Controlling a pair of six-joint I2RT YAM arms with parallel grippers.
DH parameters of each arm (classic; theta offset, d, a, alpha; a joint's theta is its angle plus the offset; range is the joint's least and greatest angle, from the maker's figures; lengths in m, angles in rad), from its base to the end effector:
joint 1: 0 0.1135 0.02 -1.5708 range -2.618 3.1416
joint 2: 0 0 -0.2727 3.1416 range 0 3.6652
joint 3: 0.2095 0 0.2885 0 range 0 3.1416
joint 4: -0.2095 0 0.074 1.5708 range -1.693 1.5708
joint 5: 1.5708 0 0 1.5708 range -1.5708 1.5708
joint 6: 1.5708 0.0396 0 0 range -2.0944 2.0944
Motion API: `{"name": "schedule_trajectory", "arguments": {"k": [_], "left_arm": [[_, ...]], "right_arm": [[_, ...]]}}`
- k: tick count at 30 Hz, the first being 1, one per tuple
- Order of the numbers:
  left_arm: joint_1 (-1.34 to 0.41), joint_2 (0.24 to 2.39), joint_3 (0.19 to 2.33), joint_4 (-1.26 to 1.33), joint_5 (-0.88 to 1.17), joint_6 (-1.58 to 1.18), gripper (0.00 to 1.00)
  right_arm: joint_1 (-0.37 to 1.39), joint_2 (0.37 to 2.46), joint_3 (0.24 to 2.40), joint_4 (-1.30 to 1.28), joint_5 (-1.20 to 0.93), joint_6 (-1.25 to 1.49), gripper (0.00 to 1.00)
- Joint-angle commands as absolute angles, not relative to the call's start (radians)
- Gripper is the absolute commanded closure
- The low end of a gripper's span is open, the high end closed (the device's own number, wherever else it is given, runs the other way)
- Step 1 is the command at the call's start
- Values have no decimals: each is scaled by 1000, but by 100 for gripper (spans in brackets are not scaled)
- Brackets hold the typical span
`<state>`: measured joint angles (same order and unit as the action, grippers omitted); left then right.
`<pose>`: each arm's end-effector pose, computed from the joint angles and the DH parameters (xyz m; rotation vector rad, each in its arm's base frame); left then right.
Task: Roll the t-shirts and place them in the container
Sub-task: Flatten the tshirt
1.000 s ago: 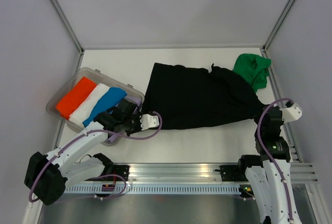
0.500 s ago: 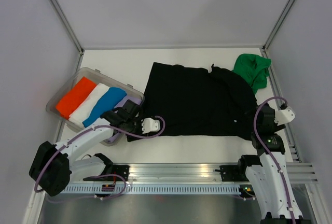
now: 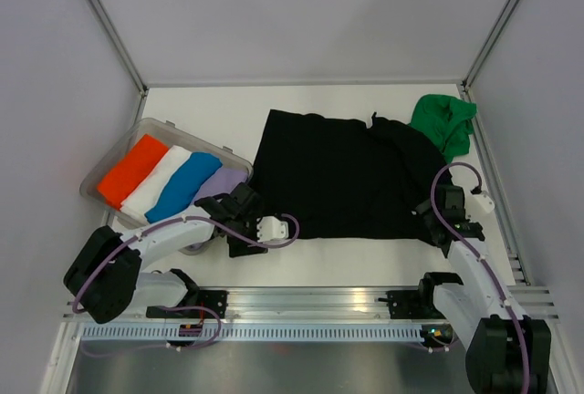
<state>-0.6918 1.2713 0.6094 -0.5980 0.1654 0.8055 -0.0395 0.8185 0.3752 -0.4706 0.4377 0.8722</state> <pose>0.1757 -0.1540 0.1403 1.9428 2.0374 -0.2079 0.1806 -0.0239 0.1588 1.2043 2.0483 -0.1554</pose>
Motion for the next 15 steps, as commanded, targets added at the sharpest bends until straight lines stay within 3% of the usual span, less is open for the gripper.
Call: {"name": "schedule_trajectory", "arguments": {"k": [1,4,5,6,7,9,10,11,15], "left_arm": [[-696,1307,598,-552,127,790,31],[-698,1313,589,-554,143,795,54],[-698,1309,586,-554,155,796,58],[-699,1299,580,-554,159,799,63],[-699,1295,577,-557,164,801,75],[-699,1279,574,-557,172,796,94],[-699,1273,574,-557,173,793,97],[-699,1263,575,-558,175,792,98],[-699,1197,607,-555,166,746,98]], "right_arm": [[-43,882,354,-371,385,900,7],[-43,931,328,-305,351,891,24],[-44,949,322,-292,336,890,39],[-43,956,321,-270,330,881,48],[-44,962,316,-264,330,874,63],[-43,965,319,-252,327,855,80],[-44,959,327,-252,325,833,96],[-43,942,334,-261,325,824,100],[-44,832,400,-311,342,776,100]]}}
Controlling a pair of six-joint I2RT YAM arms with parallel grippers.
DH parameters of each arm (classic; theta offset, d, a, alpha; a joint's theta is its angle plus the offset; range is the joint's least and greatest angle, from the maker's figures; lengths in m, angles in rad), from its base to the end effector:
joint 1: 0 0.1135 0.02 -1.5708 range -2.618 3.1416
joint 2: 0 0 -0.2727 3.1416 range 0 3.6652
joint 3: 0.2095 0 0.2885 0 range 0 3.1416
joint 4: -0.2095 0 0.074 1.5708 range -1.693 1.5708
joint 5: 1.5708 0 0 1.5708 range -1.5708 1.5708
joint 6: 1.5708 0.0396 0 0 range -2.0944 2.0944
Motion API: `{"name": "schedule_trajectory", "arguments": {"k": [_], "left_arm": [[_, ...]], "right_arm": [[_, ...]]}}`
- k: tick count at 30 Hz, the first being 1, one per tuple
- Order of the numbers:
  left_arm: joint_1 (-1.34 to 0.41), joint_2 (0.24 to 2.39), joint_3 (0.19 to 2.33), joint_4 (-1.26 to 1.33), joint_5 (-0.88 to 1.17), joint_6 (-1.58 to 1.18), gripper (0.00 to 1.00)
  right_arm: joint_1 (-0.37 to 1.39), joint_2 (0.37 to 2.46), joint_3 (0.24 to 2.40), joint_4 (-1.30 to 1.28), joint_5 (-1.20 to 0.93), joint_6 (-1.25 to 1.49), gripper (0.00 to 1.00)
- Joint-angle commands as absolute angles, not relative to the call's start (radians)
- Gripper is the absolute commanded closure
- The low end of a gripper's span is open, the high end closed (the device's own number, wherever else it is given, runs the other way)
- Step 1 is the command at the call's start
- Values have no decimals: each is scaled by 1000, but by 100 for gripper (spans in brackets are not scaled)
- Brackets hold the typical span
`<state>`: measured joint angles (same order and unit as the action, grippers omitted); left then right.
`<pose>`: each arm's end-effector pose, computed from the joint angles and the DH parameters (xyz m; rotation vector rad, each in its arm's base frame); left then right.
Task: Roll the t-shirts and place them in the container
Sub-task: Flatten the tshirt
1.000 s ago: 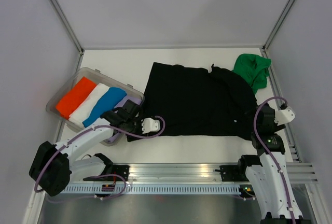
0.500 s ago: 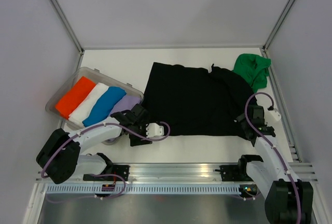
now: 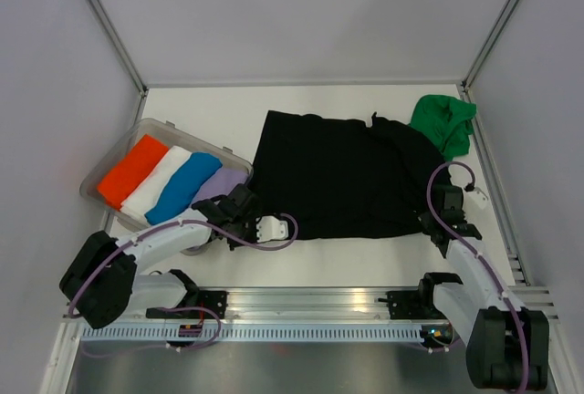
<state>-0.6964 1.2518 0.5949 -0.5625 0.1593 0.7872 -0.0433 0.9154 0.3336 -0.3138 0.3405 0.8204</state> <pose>0.1751 -0.1546 0.1414 1.9053 2.0208 -0.1991 0.1914 -0.0215 0.1379 1.1333 2.1139 -0.0625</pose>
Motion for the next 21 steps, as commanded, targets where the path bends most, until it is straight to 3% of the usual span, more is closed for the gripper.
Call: {"name": "schedule_trajectory", "arguments": {"k": [1,7,12,21], "left_arm": [[-699,1160,623,-555,158,735,98],[-699,1054,777,-555,58,657,98],[-698,1026,1013,-558,-83,592,98],[-684,1060,1409,-558,-331,611,98]], "right_arm": [[-43,772,443,-327,344,766,100],[-44,624,726,-436,374,614,100],[-44,650,1032,-522,322,497,100],[-43,699,1393,-589,192,426,100]]}}
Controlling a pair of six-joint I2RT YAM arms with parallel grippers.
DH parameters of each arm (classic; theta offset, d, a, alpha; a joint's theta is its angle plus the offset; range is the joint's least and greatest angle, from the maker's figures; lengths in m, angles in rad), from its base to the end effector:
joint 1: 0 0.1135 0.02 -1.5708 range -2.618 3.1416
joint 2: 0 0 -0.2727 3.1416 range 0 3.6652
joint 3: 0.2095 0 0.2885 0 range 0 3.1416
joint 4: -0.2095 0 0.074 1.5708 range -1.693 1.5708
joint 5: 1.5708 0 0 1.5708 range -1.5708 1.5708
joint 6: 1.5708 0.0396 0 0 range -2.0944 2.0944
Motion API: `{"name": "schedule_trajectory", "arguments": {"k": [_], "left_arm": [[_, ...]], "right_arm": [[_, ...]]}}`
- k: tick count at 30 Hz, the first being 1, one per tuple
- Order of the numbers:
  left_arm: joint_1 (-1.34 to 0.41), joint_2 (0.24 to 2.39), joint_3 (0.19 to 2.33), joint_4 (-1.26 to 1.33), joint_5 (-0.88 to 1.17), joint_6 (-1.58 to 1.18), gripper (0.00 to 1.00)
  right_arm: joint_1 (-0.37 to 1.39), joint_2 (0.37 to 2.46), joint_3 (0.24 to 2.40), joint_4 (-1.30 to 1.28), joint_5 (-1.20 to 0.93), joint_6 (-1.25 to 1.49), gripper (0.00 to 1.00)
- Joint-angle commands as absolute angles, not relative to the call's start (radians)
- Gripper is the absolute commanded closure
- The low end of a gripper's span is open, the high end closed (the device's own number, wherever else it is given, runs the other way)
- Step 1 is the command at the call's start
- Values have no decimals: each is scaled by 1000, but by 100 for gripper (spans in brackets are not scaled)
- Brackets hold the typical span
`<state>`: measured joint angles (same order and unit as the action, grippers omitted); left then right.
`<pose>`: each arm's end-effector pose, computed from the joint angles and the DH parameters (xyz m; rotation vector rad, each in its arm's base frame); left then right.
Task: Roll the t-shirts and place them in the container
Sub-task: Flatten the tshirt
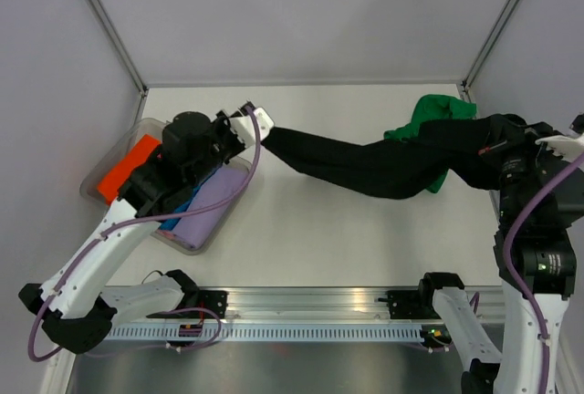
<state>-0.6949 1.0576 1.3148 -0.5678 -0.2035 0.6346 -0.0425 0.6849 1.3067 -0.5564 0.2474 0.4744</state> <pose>0.1980 -0.1547 0.4464 1.0452 1.5596 0.1499 0.1149 -0.0146 0.5065 0.5745 1.3959 0.1606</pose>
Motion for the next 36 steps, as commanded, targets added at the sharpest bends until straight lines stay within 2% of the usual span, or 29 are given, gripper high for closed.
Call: {"name": "schedule_trajectory", "arguments": {"k": [1,7,12,17,20,27,34,36], "left_arm": [[-681,1063,1449,-558,-347,611,98],[-670,1063,1410,-563,-304,597,98],[-670,1055,1258,-587,-134,574,98],[-681,1101,1122,-592,33,539,98],[-698,1179,1097,-589,57,508,98],[-704,1295,1083,-525,58,500,98],[-704,1411,1132,-437,20,511,98],[-706,1459,1167,-399,5,508,98]], "right_arm": [[-43,704,1399,-601,184,426,100],[-43,707,1278,-633,127,465,100],[-43,738,993,-638,84,498,100],[-43,830,712,-448,199,538,100],[-43,1007,657,-321,219,555,100],[-44,1599,802,-192,206,511,100],[-44,1942,1101,-219,213,492,100],[-54,2067,1260,-270,193,494,100]]}}
